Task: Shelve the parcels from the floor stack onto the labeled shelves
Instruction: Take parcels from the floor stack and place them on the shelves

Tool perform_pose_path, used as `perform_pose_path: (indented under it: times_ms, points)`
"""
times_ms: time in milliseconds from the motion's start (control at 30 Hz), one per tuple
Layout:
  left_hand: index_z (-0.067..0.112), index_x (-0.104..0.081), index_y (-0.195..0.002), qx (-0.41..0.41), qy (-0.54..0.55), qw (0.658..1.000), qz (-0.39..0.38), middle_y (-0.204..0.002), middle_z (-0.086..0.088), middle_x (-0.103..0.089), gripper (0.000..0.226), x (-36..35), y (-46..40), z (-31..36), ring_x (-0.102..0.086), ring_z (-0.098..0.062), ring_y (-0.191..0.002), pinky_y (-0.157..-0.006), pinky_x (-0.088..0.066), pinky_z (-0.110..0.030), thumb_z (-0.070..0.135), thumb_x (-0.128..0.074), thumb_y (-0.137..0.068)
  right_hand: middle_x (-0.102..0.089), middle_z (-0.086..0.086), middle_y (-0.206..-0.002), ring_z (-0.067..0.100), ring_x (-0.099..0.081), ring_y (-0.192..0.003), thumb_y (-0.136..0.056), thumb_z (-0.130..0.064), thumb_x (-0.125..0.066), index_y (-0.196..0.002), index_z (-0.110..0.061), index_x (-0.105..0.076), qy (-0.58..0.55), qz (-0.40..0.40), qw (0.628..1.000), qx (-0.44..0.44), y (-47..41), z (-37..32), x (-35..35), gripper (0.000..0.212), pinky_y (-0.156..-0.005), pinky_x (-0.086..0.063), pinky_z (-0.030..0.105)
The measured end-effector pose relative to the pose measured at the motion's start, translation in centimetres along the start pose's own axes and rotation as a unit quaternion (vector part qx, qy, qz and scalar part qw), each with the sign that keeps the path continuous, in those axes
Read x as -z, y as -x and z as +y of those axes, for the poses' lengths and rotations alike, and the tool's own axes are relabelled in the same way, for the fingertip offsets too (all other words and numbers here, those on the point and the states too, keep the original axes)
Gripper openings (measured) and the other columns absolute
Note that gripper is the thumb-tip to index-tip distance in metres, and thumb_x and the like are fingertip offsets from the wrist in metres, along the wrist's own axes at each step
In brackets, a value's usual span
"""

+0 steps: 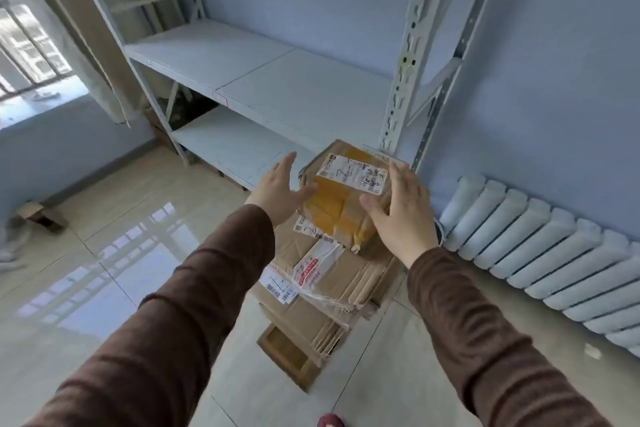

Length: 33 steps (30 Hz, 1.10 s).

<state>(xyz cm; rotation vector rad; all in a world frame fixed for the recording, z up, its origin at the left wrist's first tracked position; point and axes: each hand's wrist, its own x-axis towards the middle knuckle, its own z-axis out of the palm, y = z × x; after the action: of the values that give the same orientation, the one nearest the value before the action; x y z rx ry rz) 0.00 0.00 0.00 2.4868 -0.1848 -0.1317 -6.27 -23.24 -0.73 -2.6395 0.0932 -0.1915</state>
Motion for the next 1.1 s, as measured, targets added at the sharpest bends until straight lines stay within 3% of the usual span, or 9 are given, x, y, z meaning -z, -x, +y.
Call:
perform_pose_path:
  times_ms: [133, 233, 333, 467, 633, 800, 900, 1000, 1100]
  points:
    - [0.02, -0.023, -0.16, 0.076, 0.102, 0.992, -0.013, -0.162, -0.007, -0.035, 0.077, -2.4, -2.1, 0.8, -0.04, -0.027, -0.143, -0.113, -0.035, -0.036, 0.05, -0.059, -0.098, -0.001, 0.008, -0.172, 0.029, -0.007, -0.158, -0.099, -0.062, -0.044, -0.163, -0.019, 0.002, -0.114, -0.063, 0.988, -0.087, -1.2, 2.1, -0.9, 0.09, -0.127, -0.01, 0.043]
    - [0.017, -0.031, -0.156, 0.119, 0.164, 0.979, -0.013, -0.15, -0.008, -0.048, 0.073, -3.7, -3.5, 0.8, -0.05, -0.026, -0.133, -0.104, -0.04, -0.032, 0.054, -0.055, -0.098, -0.007, 0.009, -0.171, 0.032, -0.022, -0.154, -0.098, -0.065, -0.045, -0.162, -0.019, 0.01, -0.173, -0.089, 0.972, -0.135, -1.8, 2.9, -1.8, 0.096, -0.124, -0.024, 0.045]
    - [0.015, -0.048, -0.139, 0.141, 0.192, 0.971, -0.02, -0.126, -0.003, -0.06, 0.058, -4.2, -4.2, 0.8, -0.058, -0.027, -0.12, -0.091, -0.044, -0.03, 0.055, -0.054, -0.098, -0.017, 0.009, -0.17, 0.035, -0.039, -0.146, -0.1, -0.064, -0.041, -0.161, -0.02, 0.015, -0.205, -0.121, 0.958, -0.162, -1.8, 2.6, -1.8, 0.094, -0.115, -0.035, 0.041]
    - [0.014, -0.054, -0.124, 0.14, 0.205, 0.969, -0.018, -0.116, -0.006, -0.063, 0.048, -4.2, -4.3, 0.7, -0.061, -0.027, -0.108, -0.082, -0.048, -0.032, 0.054, -0.055, -0.098, -0.019, 0.011, -0.169, 0.033, -0.037, -0.147, -0.103, -0.056, -0.042, -0.161, -0.016, 0.016, -0.255, -0.115, 0.945, -0.168, -1.5, 1.7, -1.5, 0.091, -0.115, -0.033, 0.037]
    - [0.013, -0.056, -0.118, 0.122, 0.218, 0.968, 0.032, -0.106, -0.003, -0.063, 0.045, -2.3, -2.8, 0.3, -0.058, -0.02, -0.092, -0.076, -0.05, -0.029, 0.053, -0.057, -0.098, -0.024, 0.007, -0.168, 0.027, -0.032, -0.15, -0.103, -0.054, -0.045, -0.162, -0.017, 0.013, -0.257, -0.093, 0.956, -0.104, -1.2, 0.0, -0.2, 0.09, -0.117, -0.029, 0.033]
    - [0.02, -0.056, -0.118, 0.125, 0.287, 0.945, 0.09, -0.111, -0.004, -0.067, 0.039, 1.9, 0.1, -1.4, -0.065, -0.022, -0.098, -0.088, -0.058, -0.038, 0.05, -0.065, -0.094, -0.016, 0.001, -0.17, 0.021, -0.021, -0.155, -0.101, -0.052, -0.049, -0.162, -0.026, 0.01, -0.296, -0.071, 0.952, -0.021, -1.6, -3.9, -0.1, 0.089, -0.121, -0.022, 0.033]
    - [0.022, -0.055, -0.121, 0.127, 0.34, 0.922, 0.137, -0.114, -0.003, -0.069, 0.039, 5.0, 2.8, -3.7, -0.07, -0.021, -0.102, -0.092, -0.058, -0.036, 0.043, -0.071, -0.092, -0.022, -0.01, -0.165, 0.014, -0.029, -0.149, -0.103, -0.049, -0.049, -0.161, -0.036, 0.01, -0.322, -0.101, 0.941, 0.027, -2.3, -7.4, -1.1, 0.084, -0.12, -0.027, 0.033]
    - [0.02, -0.053, -0.13, 0.137, 0.357, 0.905, 0.185, -0.119, -0.002, -0.068, 0.045, 8.5, 6.9, -6.4, -0.07, -0.015, -0.102, -0.09, -0.058, -0.028, 0.035, -0.073, -0.092, -0.043, -0.002, -0.151, 0.023, -0.049, -0.132, -0.101, -0.059, -0.044, -0.157, -0.05, 0.01, -0.301, -0.149, 0.94, 0.062, -2.7, -12.4, -2.5, 0.078, -0.112, -0.039, 0.04]
    - [0.018, -0.052, -0.134, 0.155, 0.372, 0.883, 0.242, -0.12, -0.002, -0.066, 0.05, 12.0, 11.9, -9.7, -0.069, -0.011, -0.101, -0.077, -0.056, -0.017, 0.028, -0.075, -0.091, -0.041, -0.015, -0.14, 0.01, -0.042, -0.128, -0.107, -0.043, -0.044, -0.159, -0.046, 0.007, -0.343, -0.21, 0.909, 0.11, -1.7, -18.7, -4.0, 0.073, -0.113, -0.031, 0.033]
